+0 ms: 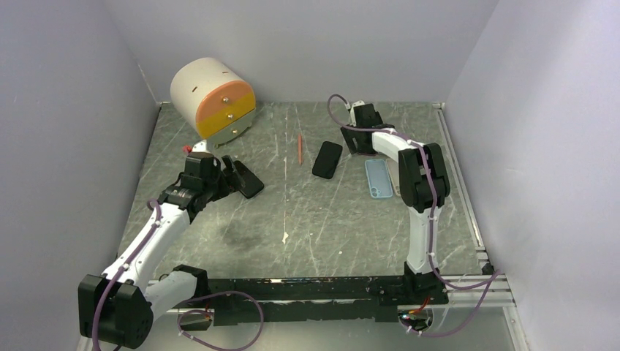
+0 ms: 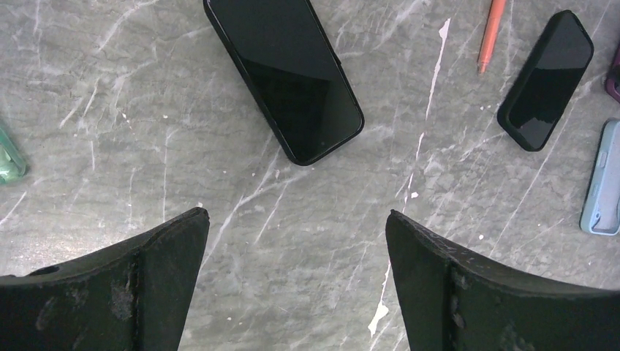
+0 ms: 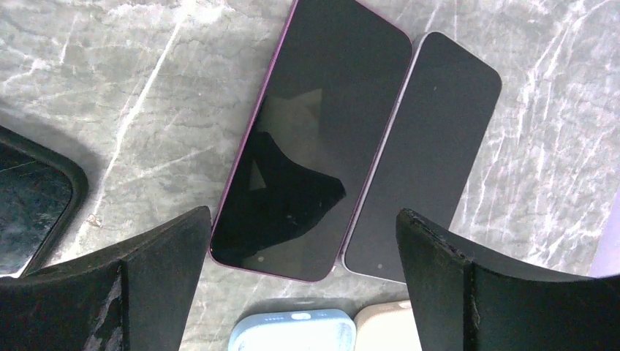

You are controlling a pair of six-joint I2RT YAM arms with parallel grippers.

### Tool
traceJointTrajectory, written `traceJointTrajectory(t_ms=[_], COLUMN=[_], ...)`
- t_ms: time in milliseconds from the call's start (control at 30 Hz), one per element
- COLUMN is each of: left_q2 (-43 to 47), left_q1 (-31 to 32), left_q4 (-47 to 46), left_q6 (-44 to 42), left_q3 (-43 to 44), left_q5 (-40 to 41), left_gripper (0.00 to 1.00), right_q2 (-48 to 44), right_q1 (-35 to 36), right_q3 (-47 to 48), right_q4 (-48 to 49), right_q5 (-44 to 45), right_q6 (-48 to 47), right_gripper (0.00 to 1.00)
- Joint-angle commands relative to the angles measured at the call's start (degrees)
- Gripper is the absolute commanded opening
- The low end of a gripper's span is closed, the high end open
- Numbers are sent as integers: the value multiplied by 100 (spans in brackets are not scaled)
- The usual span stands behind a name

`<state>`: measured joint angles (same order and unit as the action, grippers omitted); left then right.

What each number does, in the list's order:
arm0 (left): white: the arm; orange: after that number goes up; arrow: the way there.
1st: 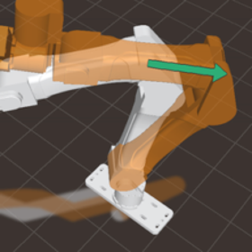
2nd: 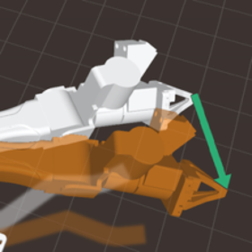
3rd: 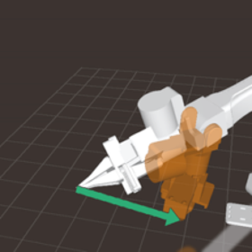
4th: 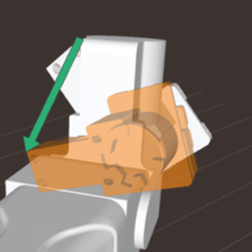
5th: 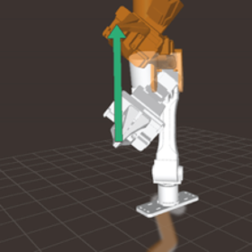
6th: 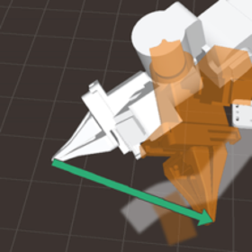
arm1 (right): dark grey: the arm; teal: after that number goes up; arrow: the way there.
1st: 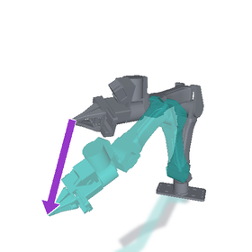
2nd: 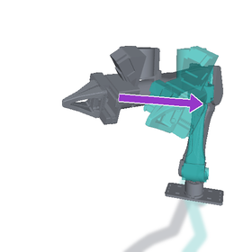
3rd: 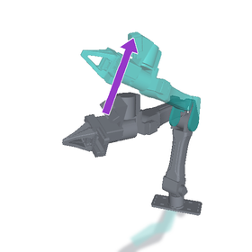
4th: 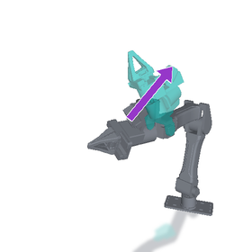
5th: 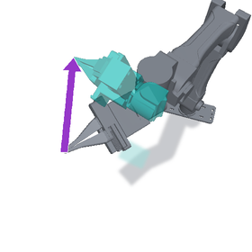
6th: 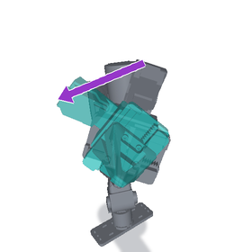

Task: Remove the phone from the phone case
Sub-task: Pick up the phone at the center of the board.

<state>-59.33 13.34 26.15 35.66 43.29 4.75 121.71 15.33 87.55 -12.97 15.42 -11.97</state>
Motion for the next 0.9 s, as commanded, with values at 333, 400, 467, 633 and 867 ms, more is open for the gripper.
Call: traceJointTrajectory(t_ms=[333, 400, 467, 633, 867], left_q2=[111, 116, 130, 165, 228], left_q1=[-42, -43, -42, -42, -51], left_q4=[-9, -26, -32, -7, 28], left_q6=[116, 117, 129, 135, 150], left_q3=[14, 2, -4, -5, -30], left_q5=[-105, -106, -106, -106, -116], left_gripper=[95, 95, 95, 95, 95], right_q2=[-3, -89, -145, -226, -320], right_q1=[-89, -109, -118, -164, -239], right_q3=[-42, -82, -104, -151, -206], right_q4=[-151, -160, -198, -279, -371], right_q5=[624, 639, 606, 622, 715], right_q6=[-201, -146, -95, 46, 174], right_gripper=[99, 99, 99, 99, 99])
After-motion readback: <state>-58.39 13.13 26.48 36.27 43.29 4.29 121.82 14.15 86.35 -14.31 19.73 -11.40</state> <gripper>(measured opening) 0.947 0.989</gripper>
